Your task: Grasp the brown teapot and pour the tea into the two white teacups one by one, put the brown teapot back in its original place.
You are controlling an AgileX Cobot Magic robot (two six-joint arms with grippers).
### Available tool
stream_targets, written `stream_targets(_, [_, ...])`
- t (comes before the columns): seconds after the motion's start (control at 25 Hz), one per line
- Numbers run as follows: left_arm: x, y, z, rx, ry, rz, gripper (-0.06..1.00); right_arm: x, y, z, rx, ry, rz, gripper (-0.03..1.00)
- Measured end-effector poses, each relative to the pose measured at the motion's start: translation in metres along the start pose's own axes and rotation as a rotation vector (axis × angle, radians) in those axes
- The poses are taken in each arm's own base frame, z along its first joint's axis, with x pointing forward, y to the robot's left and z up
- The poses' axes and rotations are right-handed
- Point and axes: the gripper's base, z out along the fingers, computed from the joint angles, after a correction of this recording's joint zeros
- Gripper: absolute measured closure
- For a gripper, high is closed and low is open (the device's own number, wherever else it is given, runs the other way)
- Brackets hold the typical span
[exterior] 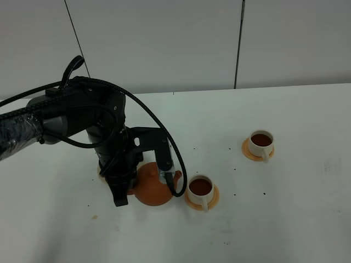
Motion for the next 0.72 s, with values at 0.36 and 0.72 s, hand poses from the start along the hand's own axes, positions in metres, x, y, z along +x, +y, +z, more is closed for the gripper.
stream_targets(0.36, [0.002, 0.0, 0.0, 0.001, 0.025, -0.013, 0.77, 0.0, 0.0, 0.0, 0.0, 0.0, 0.0, 0.72])
stream_targets(0.72, [0.005, -0.001, -0.013, -0.039, 0.044, -0.016, 0.77, 0.0, 0.0, 0.0, 0.0, 0.0, 0.0, 0.72])
